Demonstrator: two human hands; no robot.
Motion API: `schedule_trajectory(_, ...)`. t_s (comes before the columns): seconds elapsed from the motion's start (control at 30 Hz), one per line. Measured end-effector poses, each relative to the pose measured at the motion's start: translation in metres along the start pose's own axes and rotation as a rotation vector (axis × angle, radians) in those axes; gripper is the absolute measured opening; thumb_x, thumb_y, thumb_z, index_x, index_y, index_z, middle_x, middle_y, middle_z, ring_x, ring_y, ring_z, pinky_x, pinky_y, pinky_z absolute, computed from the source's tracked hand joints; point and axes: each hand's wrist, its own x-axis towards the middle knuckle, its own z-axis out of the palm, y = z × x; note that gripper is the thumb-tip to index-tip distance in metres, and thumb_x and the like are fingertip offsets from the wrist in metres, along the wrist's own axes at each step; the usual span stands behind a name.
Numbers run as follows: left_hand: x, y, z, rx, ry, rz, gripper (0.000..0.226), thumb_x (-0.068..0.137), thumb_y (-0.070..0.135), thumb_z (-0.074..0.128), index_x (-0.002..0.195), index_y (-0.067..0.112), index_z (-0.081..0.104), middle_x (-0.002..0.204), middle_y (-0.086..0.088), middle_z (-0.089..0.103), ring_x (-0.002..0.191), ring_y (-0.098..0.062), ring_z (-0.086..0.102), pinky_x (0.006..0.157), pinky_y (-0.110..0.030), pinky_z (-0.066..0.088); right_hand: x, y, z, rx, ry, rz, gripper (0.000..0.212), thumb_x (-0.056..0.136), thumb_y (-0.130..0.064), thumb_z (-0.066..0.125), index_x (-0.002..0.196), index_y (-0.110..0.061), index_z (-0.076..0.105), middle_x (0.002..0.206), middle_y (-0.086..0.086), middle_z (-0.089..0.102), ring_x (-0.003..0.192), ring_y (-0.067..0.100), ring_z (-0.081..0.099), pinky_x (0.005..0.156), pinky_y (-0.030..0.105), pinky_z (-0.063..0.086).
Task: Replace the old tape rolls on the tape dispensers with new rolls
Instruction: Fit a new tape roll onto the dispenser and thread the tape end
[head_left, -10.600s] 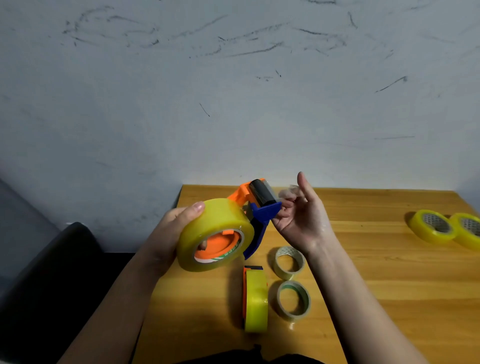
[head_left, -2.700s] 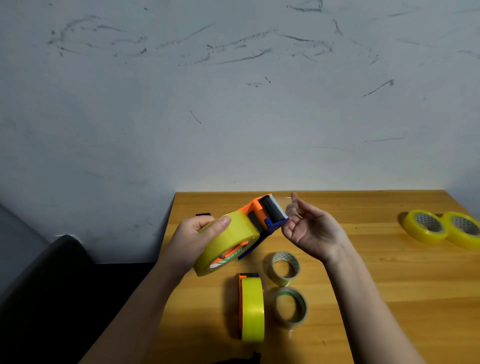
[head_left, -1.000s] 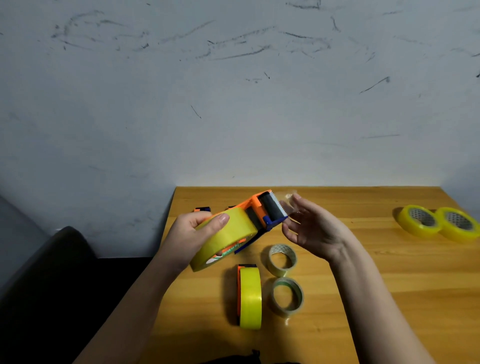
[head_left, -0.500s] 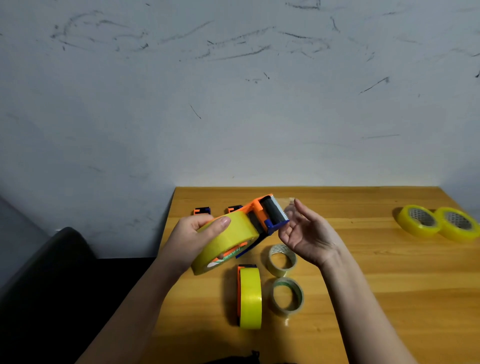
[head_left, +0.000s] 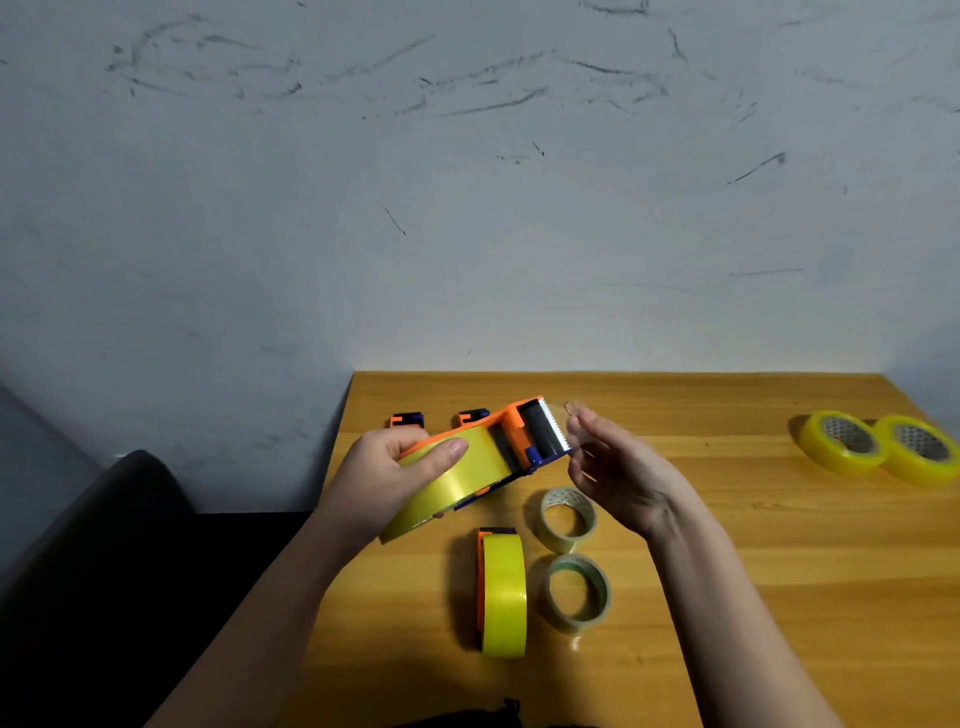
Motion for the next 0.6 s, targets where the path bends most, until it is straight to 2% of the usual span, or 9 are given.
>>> schedule_trajectory(0.1, 0.001, -0.001, -0.003, -0.001, -0.019, -0.012, 0.063, 0.064, 0.059, 0.065, 0.083, -0.001, 0.068, 0.072, -0.018, 0.066, 0.055, -0.014, 0.064, 0.054, -0.028, 0.051, -0.003, -0.006, 0.0, 0.015, -0.058, 0.015, 0.034, 0.081, -0.011, 0.061, 0.115, -0.017, 0.059, 0.077, -0.001, 0.064, 0.059, 0.007, 0.061, 0.053, 0.018, 0.052)
schedule_trajectory(0.17, 0.001, -0.001, -0.002, 0.0, -0.031, -0.019, 0.067, 0.064, 0.064, 0.066, 0.084, 0.0, 0.069, 0.075, -0.018, 0.067, 0.059, -0.017, 0.065, 0.057, -0.03, 0.051, -0.003, -0.008, -0.001, 0.097, -0.101, 0.061, 0.031, 0.078, -0.008, 0.061, 0.108, -0.017, 0.057, 0.073, 0.0, 0.061, 0.055, 0.009, 0.061, 0.05, 0.02, 0.051)
schedule_trajectory(0.23, 0.0, 0.0, 0.0, -0.018, -0.036, -0.028, 0.062, 0.071, 0.059, 0.069, 0.085, -0.001, 0.069, 0.078, -0.02, 0.067, 0.06, -0.016, 0.065, 0.056, -0.027, 0.052, -0.001, -0.003, -0.002, 0.225, -0.148, 0.1, 0.036, 0.069, -0.003, 0.074, 0.098, -0.015, 0.056, 0.071, 0.001, 0.06, 0.055, 0.011, 0.061, 0.05, 0.023, 0.052)
schedule_trajectory(0.3, 0.0, 0.002, 0.003, -0.029, -0.048, -0.041, 0.057, 0.07, 0.052, 0.064, 0.085, -0.002, 0.068, 0.08, -0.021, 0.068, 0.061, -0.018, 0.066, 0.056, -0.027, 0.052, 0.005, 0.006, -0.005, 0.34, -0.216, 0.121, 0.056, 0.05, 0.003, 0.09, 0.092, -0.013, 0.056, 0.071, 0.002, 0.061, 0.056, 0.011, 0.062, 0.051, 0.025, 0.053)
schedule_trajectory(0.4, 0.0, 0.003, 0.006, -0.068, -0.062, -0.064, 0.054, 0.073, 0.051, 0.065, 0.081, -0.002, 0.067, 0.076, -0.021, 0.068, 0.059, -0.021, 0.066, 0.057, -0.03, 0.052, 0.009, 0.016, -0.008, 0.43, -0.21, 0.131, 0.069, 0.038, 0.002, 0.096, 0.095, -0.011, 0.06, 0.075, 0.004, 0.065, 0.052, 0.011, 0.064, 0.046, 0.021, 0.053)
schedule_trajectory(0.53, -0.001, 0.005, 0.011, -0.084, -0.054, -0.1, 0.04, 0.074, 0.046, 0.059, 0.068, 0.008, 0.065, 0.064, -0.011, 0.068, 0.053, -0.015, 0.065, 0.051, -0.022, 0.051, 0.006, 0.017, -0.008, 0.426, -0.135, 0.125, 0.061, 0.028, -0.002, 0.098, 0.082, -0.006, 0.068, 0.063, 0.006, 0.07, 0.047, 0.012, 0.066, 0.04, 0.021, 0.052)
schedule_trajectory(0.6, 0.0, 0.004, 0.013, -0.075, -0.046, -0.105, 0.035, 0.081, 0.039, 0.06, 0.068, 0.007, 0.064, 0.063, -0.009, 0.067, 0.051, -0.013, 0.064, 0.049, -0.02, 0.05, 0.006, 0.018, -0.007, 0.38, -0.068, 0.136, 0.051, 0.035, -0.005, 0.097, 0.078, -0.008, 0.07, 0.062, 0.005, 0.07, 0.044, 0.012, 0.064, 0.039, 0.02, 0.051)
